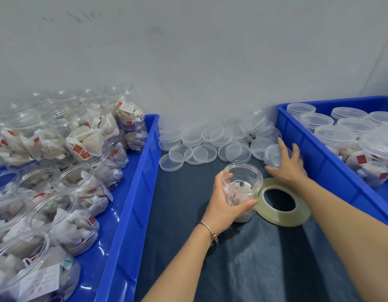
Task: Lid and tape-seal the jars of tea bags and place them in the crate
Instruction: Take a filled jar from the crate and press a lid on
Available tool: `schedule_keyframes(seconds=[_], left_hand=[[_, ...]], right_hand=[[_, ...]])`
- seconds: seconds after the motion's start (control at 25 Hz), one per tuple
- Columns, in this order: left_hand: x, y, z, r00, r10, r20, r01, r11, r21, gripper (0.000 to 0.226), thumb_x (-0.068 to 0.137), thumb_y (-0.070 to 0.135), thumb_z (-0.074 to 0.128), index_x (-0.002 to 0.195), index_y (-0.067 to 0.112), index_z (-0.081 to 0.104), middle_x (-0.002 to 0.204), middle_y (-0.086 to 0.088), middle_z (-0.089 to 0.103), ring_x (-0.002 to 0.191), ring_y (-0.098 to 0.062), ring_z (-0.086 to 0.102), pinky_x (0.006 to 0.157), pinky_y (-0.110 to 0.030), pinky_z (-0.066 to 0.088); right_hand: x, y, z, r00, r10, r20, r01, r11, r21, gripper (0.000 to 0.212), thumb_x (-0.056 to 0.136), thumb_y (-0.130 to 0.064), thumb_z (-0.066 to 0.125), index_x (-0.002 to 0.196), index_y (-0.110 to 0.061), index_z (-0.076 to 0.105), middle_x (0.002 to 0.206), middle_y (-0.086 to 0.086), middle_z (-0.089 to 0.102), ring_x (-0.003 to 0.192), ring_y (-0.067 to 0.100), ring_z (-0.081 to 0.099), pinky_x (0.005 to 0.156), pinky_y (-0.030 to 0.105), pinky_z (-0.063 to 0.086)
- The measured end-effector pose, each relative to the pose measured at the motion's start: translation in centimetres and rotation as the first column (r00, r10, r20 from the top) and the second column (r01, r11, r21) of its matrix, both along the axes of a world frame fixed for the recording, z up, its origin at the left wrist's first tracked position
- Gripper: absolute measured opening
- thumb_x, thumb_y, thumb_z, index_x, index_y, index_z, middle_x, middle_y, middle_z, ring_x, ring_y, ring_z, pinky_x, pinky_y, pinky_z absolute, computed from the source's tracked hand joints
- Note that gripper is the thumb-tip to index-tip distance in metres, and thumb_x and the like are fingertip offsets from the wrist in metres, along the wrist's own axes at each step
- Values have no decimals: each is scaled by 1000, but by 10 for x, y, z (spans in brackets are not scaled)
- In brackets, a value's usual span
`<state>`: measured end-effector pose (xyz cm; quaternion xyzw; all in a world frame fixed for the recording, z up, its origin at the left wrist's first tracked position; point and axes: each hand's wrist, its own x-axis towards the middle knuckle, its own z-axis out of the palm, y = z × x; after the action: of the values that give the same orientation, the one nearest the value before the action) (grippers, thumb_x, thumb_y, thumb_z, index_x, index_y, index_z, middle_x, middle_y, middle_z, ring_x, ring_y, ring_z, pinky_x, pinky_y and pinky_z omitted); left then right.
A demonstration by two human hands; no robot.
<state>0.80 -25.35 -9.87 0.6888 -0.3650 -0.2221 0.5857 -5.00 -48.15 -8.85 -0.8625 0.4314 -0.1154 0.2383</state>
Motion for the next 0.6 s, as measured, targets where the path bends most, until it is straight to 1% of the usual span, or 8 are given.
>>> schedule_keyframes(seconds=[0.12, 0.2, 0.24, 0.32, 0.4, 0.48, 0.52, 0.6], left_hand=[[0, 0, -1, 1000, 0, 9, 0, 1000, 1, 86, 71, 18, 84, 136, 24, 28, 137, 6, 38, 128, -5, 40, 109, -22, 34], [1, -1, -2, 1000, 1, 12, -1, 1000, 7, 86, 71, 19, 84, 135, 26, 28, 137, 7, 38, 128, -4, 41, 108, -20, 34], [2, -1, -3, 1000, 0, 16, -1, 1000, 6, 86, 71, 19, 84, 135, 26, 28, 137, 7, 38, 127, -3, 40, 108, -18, 34], [3, -1, -4, 1000, -3, 24, 2, 1000, 10, 86, 71, 19, 84, 136, 25, 28, 137, 7, 38, 127, -2, 40, 104, -12, 33], [4, -1, -4, 1000, -8, 23, 7, 1000, 16, 85, 71, 19, 84, 135, 25, 28, 136, 9, 38, 124, 2, 41, 99, -5, 33], [4, -1, -5, 1000, -12, 18, 12, 1000, 15, 85, 71, 18, 84, 135, 26, 28, 135, 10, 38, 121, 9, 40, 96, -3, 33], [4, -1, -5, 1000, -12, 17, 12, 1000, 15, 85, 71, 19, 84, 135, 26, 28, 135, 10, 38, 120, 10, 40, 95, -2, 33], [4, -1, -5, 1000, -6, 16, 6, 1000, 10, 85, 71, 19, 84, 135, 27, 28, 136, 10, 38, 122, 7, 41, 96, -3, 34]], right_hand=[[8, -9, 0, 976, 101, -193, -92, 994, 53, 82, 92, -46, 54, 149, -41, -5, 158, 5, -17, 144, 38, -11, 112, 58, 15], [7, -9, -8, 953, 106, -285, -108, 994, 7, 72, 94, -49, 48, 149, -42, 2, 159, 4, -11, 144, 39, -8, 112, 57, 18], [6, -6, -11, 953, 90, -290, -107, 993, -46, 64, 95, -48, 46, 148, -42, 10, 159, 5, -4, 143, 39, -2, 111, 56, 21], [2, 1, -16, 972, 70, -226, -101, 986, -130, 48, 97, -45, 44, 142, -40, 28, 154, 7, 15, 139, 37, 13, 109, 55, 28], [-2, 8, -18, 980, 58, -192, -92, 980, -174, 40, 97, -44, 43, 137, -38, 38, 148, 8, 24, 133, 36, 22, 106, 53, 31], [-5, 14, -13, 990, 26, -137, -57, 973, -223, 42, 97, -43, 42, 138, -37, 36, 146, 11, 22, 128, 40, 29, 104, 54, 32], [-5, 17, -9, 998, 9, -67, -26, 968, -248, 44, 96, -43, 42, 139, -38, 34, 147, 12, 21, 126, 41, 31, 103, 55, 31], [-5, 22, 5, 994, 9, 106, 21, 959, -282, 48, 94, -43, 44, 140, -41, 32, 147, 12, 23, 124, 41, 33, 100, 55, 31]])
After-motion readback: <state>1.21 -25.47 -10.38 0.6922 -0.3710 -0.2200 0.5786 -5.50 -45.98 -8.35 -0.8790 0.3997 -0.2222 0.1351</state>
